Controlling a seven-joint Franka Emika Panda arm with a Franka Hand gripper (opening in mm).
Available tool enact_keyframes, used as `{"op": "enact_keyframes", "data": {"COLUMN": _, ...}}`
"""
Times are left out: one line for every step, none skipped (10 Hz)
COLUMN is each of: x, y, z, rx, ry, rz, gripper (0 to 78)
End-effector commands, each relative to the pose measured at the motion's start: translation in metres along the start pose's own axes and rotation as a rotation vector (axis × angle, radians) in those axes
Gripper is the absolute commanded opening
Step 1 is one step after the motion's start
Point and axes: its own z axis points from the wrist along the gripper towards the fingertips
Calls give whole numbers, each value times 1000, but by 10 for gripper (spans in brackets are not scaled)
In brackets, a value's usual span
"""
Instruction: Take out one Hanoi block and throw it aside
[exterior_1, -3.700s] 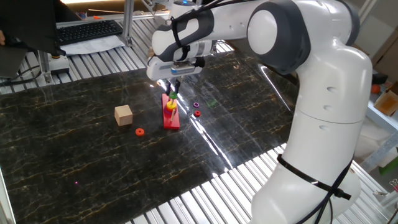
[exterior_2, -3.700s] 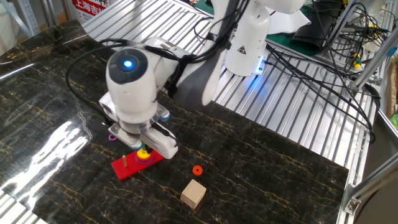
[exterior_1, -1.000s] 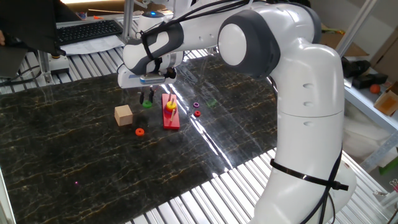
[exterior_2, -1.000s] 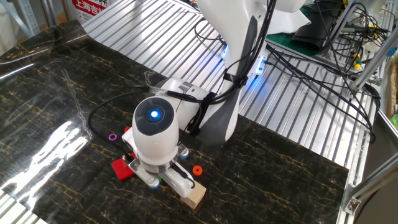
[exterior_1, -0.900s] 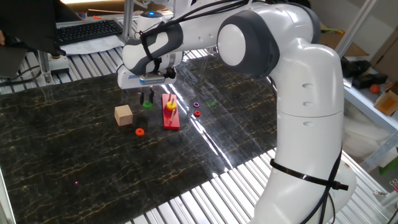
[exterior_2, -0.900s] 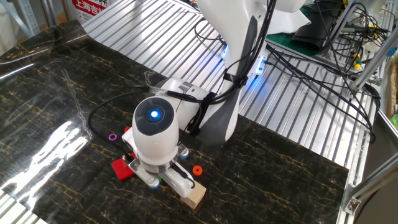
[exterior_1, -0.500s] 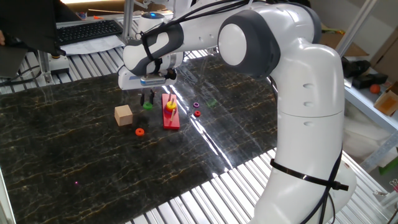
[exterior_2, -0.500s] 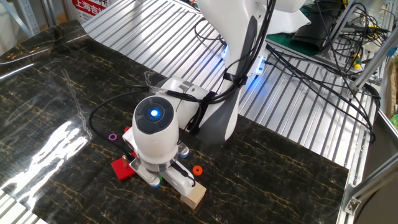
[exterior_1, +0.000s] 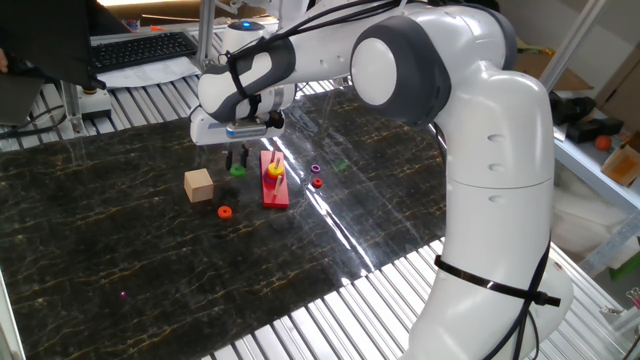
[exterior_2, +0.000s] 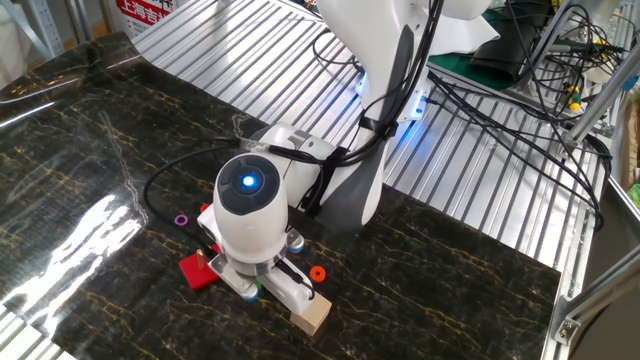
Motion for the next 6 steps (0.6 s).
{"op": "enact_keyframes", "data": {"x": -1, "y": 0, "z": -2, "rx": -2, "ry": -7, "rz": 9, "gripper": 24}}
{"op": "enact_keyframes", "data": {"x": -1, "y": 0, "z": -2, "rx": -2, "ry": -7, "rz": 10, "gripper": 24}}
{"op": "enact_keyframes", "data": {"x": -1, "y": 0, "z": -2, "rx": -2, "ry": -10, "rz": 13, "gripper": 772}}
{"op": "enact_keyframes", "data": {"x": -1, "y": 0, "z": -2, "rx": -2, "ry": -10, "rz": 13, "gripper": 772}}
{"op": "enact_keyframes", "data": {"x": -1, "y": 0, "z": -2, "rx": -2, "ry": -10, "rz": 13, "gripper": 772}}
{"op": "enact_keyframes", "data": {"x": -1, "y": 0, "z": -2, "rx": -2, "ry": -10, "rz": 13, "gripper": 772}}
